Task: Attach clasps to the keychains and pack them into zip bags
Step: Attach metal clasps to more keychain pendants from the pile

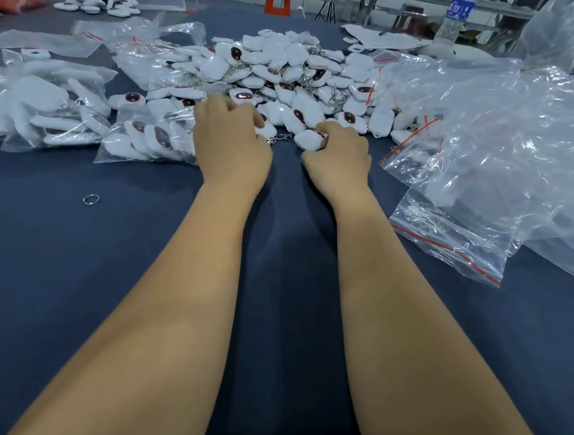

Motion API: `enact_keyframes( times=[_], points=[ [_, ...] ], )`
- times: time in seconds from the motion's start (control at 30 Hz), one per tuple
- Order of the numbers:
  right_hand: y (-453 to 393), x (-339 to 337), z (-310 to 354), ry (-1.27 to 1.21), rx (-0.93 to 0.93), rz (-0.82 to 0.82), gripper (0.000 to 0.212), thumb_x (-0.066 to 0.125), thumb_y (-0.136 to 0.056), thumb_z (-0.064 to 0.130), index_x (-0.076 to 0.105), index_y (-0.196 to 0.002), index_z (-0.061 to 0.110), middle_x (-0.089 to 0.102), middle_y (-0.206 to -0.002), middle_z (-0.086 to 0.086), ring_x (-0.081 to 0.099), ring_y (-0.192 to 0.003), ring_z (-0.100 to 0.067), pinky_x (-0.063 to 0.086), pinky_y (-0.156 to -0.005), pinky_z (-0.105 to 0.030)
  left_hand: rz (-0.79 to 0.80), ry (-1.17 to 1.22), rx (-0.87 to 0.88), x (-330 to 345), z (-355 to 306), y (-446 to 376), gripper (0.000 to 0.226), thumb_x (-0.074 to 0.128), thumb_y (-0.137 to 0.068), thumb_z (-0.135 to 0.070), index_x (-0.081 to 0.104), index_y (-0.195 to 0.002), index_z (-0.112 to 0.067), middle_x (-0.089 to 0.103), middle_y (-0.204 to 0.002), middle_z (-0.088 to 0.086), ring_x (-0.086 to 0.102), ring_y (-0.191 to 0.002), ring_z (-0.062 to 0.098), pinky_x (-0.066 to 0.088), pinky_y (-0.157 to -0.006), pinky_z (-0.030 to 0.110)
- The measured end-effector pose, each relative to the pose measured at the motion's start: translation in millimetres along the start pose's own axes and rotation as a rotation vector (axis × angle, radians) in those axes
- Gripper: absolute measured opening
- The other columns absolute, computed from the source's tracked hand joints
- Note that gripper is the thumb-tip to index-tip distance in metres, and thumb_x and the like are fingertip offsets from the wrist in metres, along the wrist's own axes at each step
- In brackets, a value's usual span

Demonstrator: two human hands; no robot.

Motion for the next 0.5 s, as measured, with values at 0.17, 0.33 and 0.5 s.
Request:
enact_keyframes(
  times=[0.17, 0.33, 0.5],
  points=[
    [-1, 7, 1, 0.115, -0.043, 0.04, 0.049, 0.05, -0.091, 0.019, 0.05, -0.139, 0.024, 0.045, -0.14, -0.004, 0.034, -0.128, -0.03, 0.027, -0.1, -0.036, 0.012, 0.676, -0.049, 6, -16, 1, 0.036, 0.039, -0.082, 0.007, 0.063, -0.089, -0.019, 0.053, -0.113, 0.001, 0.058, -0.098, 0.012, 0.051, -0.088, 0.028],
    [-5, 1, -3, 0.047, -0.023, -0.039, 0.026, 0.048, -0.098, 0.024, 0.062, -0.12, 0.027, 0.054, -0.127, -0.001, 0.04, -0.124, -0.026, 0.029, -0.093, -0.035, 0.307, 0.871, -0.226, 45, -21, 13, 0.048, 0.039, -0.082, 0.012, 0.059, -0.103, -0.027, 0.056, -0.113, -0.011, 0.05, -0.113, 0.006, 0.043, -0.097, 0.023],
    [0, 14, 7, 0.038, -0.102, 0.089, 0.048, 0.048, -0.09, 0.02, 0.051, -0.137, 0.031, 0.055, -0.136, 0.003, 0.036, -0.13, -0.024, 0.024, -0.098, -0.034, 0.329, 0.979, -0.454, 59, -1, 11, 0.042, 0.034, -0.09, 0.007, 0.055, -0.111, -0.023, 0.054, -0.114, 0.0, 0.055, -0.096, 0.013, 0.049, -0.092, 0.028]
  ],
)
Point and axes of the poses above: each hand's wrist, its own y-axis away from the middle knuckle, its own x-axis out of the palm, z = x × y, the point moved 9 cm from there along -y, towards the middle knuckle
